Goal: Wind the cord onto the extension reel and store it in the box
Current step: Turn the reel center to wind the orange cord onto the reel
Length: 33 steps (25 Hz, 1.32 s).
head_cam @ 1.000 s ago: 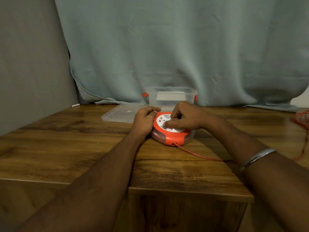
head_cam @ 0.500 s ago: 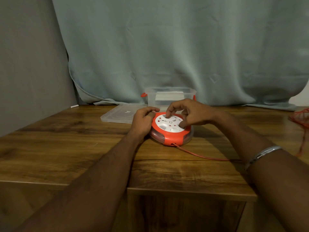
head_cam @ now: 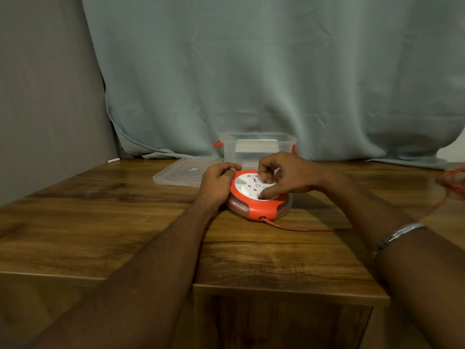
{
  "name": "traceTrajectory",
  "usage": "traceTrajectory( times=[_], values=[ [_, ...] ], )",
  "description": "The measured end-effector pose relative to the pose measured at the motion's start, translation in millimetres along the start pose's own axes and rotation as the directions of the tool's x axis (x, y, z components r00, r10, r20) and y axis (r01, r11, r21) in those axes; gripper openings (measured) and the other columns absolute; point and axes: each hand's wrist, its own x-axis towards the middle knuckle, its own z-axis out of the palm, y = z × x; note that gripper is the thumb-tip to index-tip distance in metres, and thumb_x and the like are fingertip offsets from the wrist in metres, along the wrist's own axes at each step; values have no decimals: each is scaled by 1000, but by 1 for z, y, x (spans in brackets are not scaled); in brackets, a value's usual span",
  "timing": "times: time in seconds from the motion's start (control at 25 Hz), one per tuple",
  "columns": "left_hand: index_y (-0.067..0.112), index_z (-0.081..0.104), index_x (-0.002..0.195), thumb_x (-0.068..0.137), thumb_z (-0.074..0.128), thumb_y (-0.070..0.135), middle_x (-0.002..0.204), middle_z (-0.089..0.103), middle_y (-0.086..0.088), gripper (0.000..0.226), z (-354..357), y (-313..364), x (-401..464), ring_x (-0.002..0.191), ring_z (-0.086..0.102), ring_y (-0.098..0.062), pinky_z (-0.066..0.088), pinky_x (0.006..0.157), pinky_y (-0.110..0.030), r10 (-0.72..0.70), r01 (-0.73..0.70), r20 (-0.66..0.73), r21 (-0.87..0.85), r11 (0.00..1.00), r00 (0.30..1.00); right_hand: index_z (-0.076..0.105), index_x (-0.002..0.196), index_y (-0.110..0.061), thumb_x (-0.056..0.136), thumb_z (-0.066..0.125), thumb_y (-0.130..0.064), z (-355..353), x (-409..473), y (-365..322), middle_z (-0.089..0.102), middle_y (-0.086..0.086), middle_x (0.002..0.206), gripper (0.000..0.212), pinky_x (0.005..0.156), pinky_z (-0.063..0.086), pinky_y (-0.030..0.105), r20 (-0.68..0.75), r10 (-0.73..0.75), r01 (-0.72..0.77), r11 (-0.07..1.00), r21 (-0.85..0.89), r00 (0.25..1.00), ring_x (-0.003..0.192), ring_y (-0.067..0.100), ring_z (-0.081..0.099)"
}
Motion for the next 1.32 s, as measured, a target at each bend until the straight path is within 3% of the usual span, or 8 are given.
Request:
traceTrajectory(
  times=[0.36,0.52,0.6,0.76,0.96,1.08,1.2,1.32],
  values=[
    [11,74,111,101,49,13,112,73,-9,27,0,-1,2,99,69,-23,60,84,-36,8,-8,-1,9,1000,1000,59,55,-9,81,80,-44,12,4,-18,57,3,49,48,55,41,33,-104,1,-16,990,-141,995,47,8,47],
    [13,73,109,101,48,12,109,72,-7,26,0,0,0,95,69,-21,60,80,-33,15,-15,12,9,1000,1000,68,66,-15,83,80,-41,8,4,-19,67,1,60,33,58,50,37,-124,-26,5,985,-172,992,54,8,57],
    [13,73,112,102,48,13,109,72,-7,26,-1,1,0,95,70,-21,60,79,-32,1,-1,15,7,1000,1000,72,85,-23,77,81,-22,0,1,-19,73,-5,80,12,63,55,36,-120,-52,40,994,-99,991,70,6,66],
    [13,72,114,103,48,15,109,71,-5,26,-1,2,-1,93,70,-19,59,74,-29,-14,14,21,5,1000,1000,65,114,-10,71,73,12,-8,-6,-16,72,2,119,49,69,54,26,-2,-12,12,1000,-11,1000,65,-23,57],
    [12,71,117,104,47,15,110,69,-2,27,0,2,0,93,68,-16,58,71,-24,-7,7,41,19,1000,999,52,119,-15,73,78,9,-9,-1,-1,74,-4,121,59,52,47,19,57,46,-48,998,42,997,53,0,54],
    [11,71,117,103,47,15,112,70,-5,28,1,1,0,94,69,-17,59,74,-28,-4,4,45,11,1000,999,47,117,-17,71,83,3,-9,-2,4,75,-6,116,62,55,49,22,50,64,-68,995,74,997,68,10,59],
    [12,72,112,103,48,14,109,72,-8,26,1,0,1,93,71,-21,61,76,-33,-7,7,43,-10,1000,999,50,111,-15,67,87,-4,-8,-2,2,72,-4,110,59,62,48,18,35,53,-55,997,60,998,94,4,62],
    [11,73,110,102,49,13,108,73,-11,25,1,-2,2,94,71,-25,61,78,-36,-2,3,46,-26,1000,999,57,90,-17,60,84,-19,-7,-2,-1,69,-1,96,40,63,46,26,18,22,-23,1000,20,1000,94,13,63]
  ],
)
